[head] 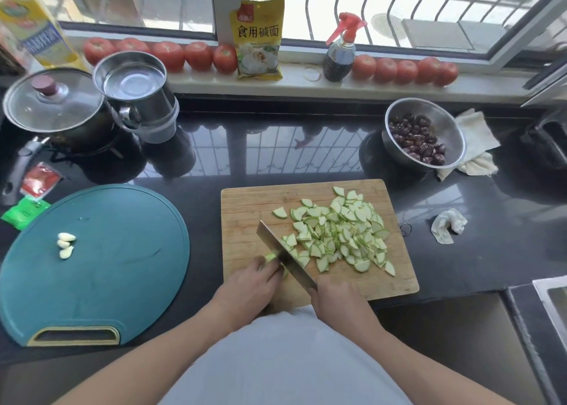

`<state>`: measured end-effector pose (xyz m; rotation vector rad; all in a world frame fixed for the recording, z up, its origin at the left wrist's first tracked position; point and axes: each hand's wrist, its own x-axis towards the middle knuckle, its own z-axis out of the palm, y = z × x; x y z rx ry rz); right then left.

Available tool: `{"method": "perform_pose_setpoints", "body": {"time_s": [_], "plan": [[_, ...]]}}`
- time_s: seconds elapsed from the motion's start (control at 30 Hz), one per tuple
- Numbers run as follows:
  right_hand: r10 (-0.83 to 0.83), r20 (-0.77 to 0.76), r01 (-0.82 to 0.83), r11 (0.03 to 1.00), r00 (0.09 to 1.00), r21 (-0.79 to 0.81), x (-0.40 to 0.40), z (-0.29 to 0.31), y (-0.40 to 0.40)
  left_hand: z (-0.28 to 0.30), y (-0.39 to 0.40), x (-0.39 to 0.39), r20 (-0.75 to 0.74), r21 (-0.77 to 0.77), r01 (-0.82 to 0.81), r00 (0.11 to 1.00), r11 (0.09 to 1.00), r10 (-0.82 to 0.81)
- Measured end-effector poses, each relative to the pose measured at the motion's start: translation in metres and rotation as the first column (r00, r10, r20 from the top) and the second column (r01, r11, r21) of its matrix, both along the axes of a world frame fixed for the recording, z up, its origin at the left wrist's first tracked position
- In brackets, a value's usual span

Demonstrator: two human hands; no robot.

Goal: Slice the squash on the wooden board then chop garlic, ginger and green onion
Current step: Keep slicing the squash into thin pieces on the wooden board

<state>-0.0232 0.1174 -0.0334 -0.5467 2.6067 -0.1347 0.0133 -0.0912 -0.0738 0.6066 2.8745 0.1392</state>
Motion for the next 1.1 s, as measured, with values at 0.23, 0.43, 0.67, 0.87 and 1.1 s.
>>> {"method": "perform_pose_setpoints", "body": {"time_s": [0.23,0.43,0.67,0.87,1.1], "plan": [[0.016,-0.042,-0.011,0.993,0.999,0.118,0.001,-0.014,-0.002,0.001,0.001,0.000,-0.027,-0.011,0.050,0.998,0.999,-0.050],[-0.020,-0.046,0.021,0.999,0.999,0.040,-0.014,-0.027,-0.029,-0.003,0.001,0.001,-0.014,-0.037,0.051,0.999,0.998,-0.052],[-0.051,0.010,0.052,0.995,0.999,-0.090,-0.004,-0.006,-0.006,-0.008,-0.003,0.003,-0.101,-0.029,0.095,0.990,0.995,-0.098],[0.005,-0.001,-0.005,1.000,1.000,0.010,0.003,-0.003,-0.001,-0.008,-0.002,0.003,-0.125,0.007,0.041,0.991,0.999,-0.040],[0.030,-0.041,-0.027,0.996,0.999,0.084,0.000,-0.019,-0.013,-0.013,-0.002,0.003,-0.135,-0.029,0.072,0.988,0.997,-0.075]]}}
